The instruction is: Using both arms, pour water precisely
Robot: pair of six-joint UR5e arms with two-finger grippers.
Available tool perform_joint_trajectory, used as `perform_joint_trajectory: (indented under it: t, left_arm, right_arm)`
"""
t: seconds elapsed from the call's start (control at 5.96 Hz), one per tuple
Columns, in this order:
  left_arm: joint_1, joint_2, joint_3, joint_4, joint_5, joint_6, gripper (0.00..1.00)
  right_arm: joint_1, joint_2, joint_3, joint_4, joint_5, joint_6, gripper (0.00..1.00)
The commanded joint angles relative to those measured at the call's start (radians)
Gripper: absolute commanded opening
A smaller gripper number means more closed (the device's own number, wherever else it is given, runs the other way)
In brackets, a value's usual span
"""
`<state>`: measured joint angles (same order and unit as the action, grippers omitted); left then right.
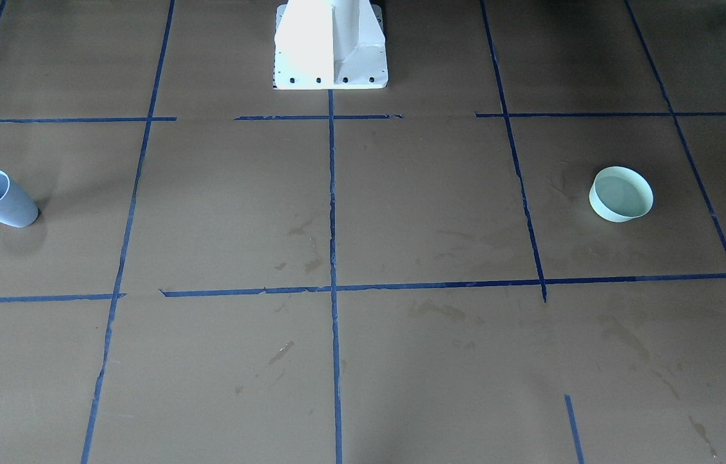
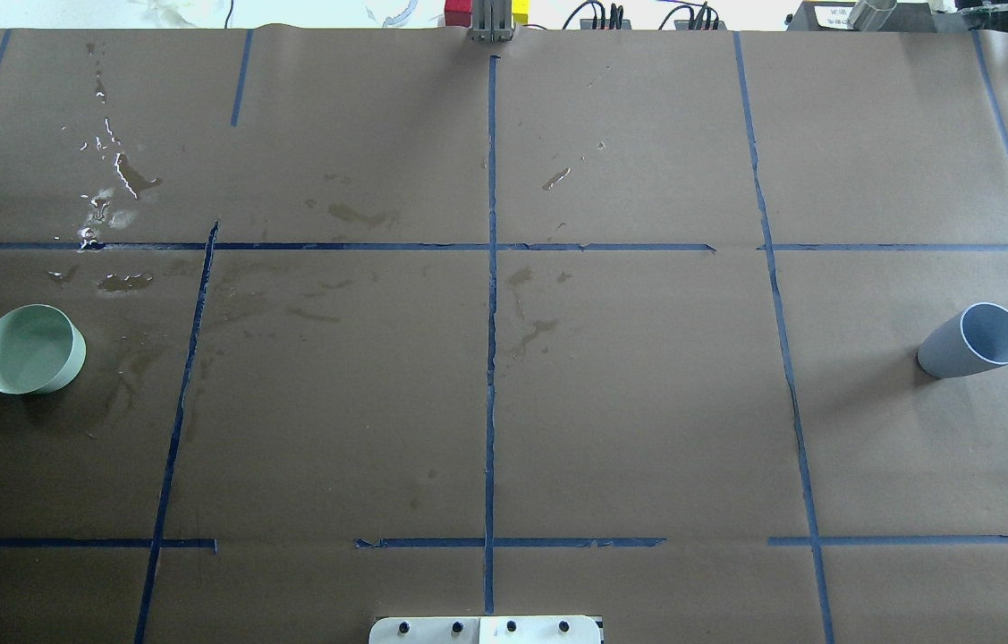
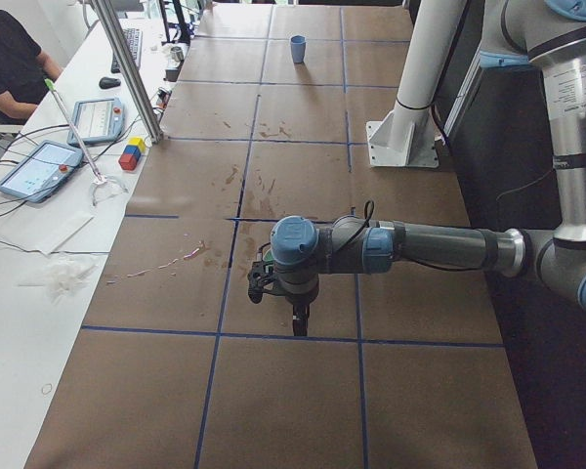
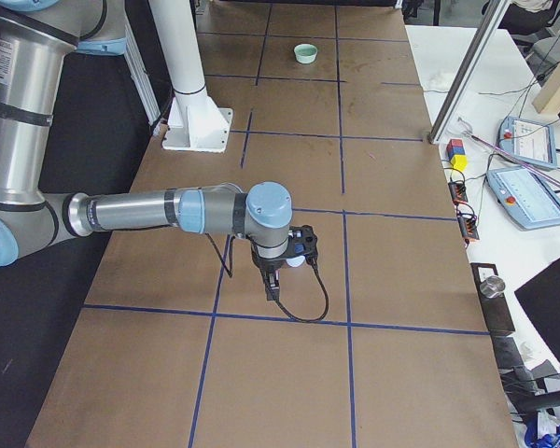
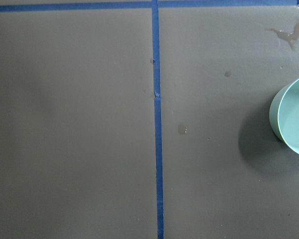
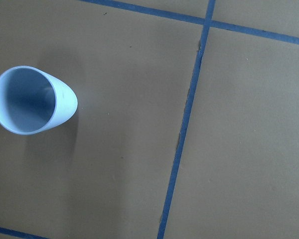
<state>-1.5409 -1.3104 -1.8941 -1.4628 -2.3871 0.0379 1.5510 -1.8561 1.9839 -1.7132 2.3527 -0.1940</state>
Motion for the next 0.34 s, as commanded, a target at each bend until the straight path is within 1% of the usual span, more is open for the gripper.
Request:
perform_joint_trajectory:
  t: [0.0, 0.17]
  left_arm:
    - [0.002, -0.010, -0.005, -0.004, -0.001, 0.002, 1.00]
    - [-0.001, -0.012, -0.007, -0.004, 0.005, 0.005, 1.00]
  right_arm:
    - [0.000, 0.000, -0.003, 0.001, 0.000, 0.002, 1.00]
    - [0.000, 0.003, -0.004, 0.000, -0.001, 0.004, 1.00]
